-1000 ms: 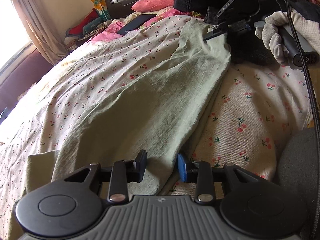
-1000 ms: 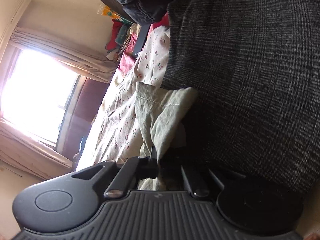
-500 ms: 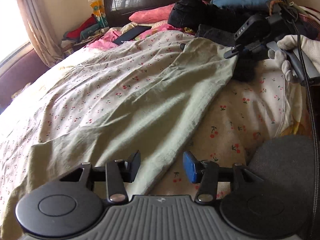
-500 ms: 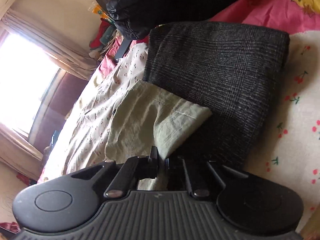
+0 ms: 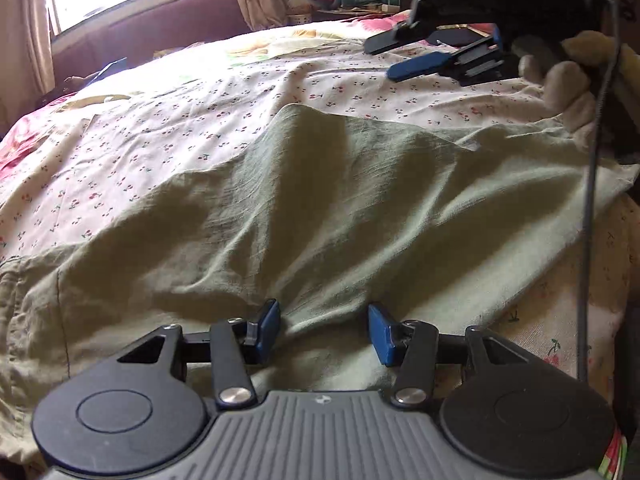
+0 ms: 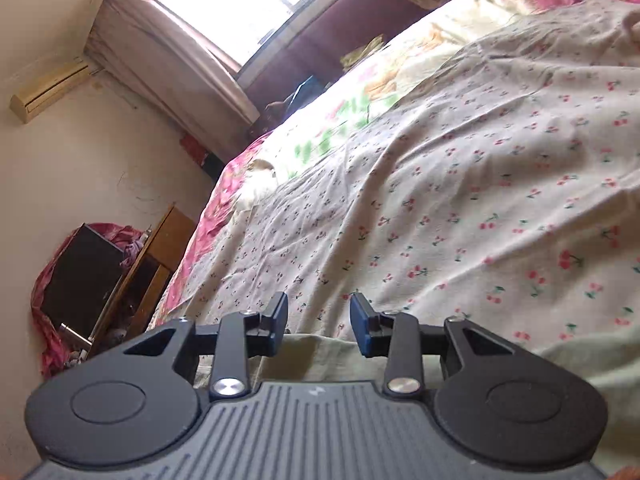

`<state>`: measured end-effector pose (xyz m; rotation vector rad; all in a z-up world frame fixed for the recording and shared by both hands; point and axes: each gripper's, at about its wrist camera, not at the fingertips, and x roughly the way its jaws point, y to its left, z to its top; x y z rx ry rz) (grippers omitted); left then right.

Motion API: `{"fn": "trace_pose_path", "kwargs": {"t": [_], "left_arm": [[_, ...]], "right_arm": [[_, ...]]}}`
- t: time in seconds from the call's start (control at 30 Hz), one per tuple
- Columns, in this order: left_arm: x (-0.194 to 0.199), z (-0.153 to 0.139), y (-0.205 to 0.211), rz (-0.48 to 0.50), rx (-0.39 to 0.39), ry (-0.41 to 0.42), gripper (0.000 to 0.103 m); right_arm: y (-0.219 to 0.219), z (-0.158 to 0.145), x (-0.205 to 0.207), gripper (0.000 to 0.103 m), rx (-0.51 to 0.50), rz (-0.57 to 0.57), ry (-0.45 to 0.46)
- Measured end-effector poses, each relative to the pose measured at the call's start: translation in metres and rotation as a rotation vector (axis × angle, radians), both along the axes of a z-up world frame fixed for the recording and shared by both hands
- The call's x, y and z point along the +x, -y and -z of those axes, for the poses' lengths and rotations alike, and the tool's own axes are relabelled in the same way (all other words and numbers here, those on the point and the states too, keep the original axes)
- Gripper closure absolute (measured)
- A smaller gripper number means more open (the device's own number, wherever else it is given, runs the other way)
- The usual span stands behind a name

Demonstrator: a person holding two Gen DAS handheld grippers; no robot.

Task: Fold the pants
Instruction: 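Grasp the pants fabric with the right gripper and lift it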

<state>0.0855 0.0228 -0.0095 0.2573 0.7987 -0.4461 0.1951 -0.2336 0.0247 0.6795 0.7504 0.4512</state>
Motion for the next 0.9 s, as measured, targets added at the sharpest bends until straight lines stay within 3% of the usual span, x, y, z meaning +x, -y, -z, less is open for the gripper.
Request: {"fn": "trace_pose_path", "kwargs": {"t": [0.07, 0.13, 0.2, 0.3, 0.47, 0.57, 0.8, 0.9], "left_arm": [[-0.004, 0.000, 0.001, -0.010, 0.019, 0.055, 0.042], [-0.001, 0.004, 0.002, -0.019, 0.012, 0.071, 0.041], [0.002, 0.010, 0.002, -0.018, 0.008, 0.060, 0.040], [0.005, 0.011, -0.001, -0.017, -0.025, 0.051, 0.038], [0.005, 0.010, -0.007, -0.027, -0.052, 0.043, 0.037], [0.004, 0.010, -0.005, -0.024, -0.046, 0.048, 0.037], [0.005, 0.012, -0.004, -0.020, -0.052, 0.049, 0.037], [0.007, 0.013, -0.006, -0.019, -0.057, 0.050, 0.036]], "right_arm": [[-0.026, 0.025, 0.041, 0.067, 0.003, -0.130, -0.074], [-0.044, 0.044, 0.055, 0.067, 0.023, -0.224, -0.149], [-0.057, 0.051, 0.046, 0.067, 0.050, -0.322, -0.185], [-0.063, 0.038, 0.019, 0.067, 0.041, -0.408, -0.171], [-0.065, 0.017, 0.005, 0.067, 0.033, -0.437, -0.139], [-0.078, 0.009, 0.007, 0.067, -0.025, -0.471, -0.102], [-0.107, 0.027, 0.033, 0.064, 0.001, -0.544, -0.156], [-0.106, 0.040, 0.052, 0.064, 0.014, -0.479, -0.204]]}}
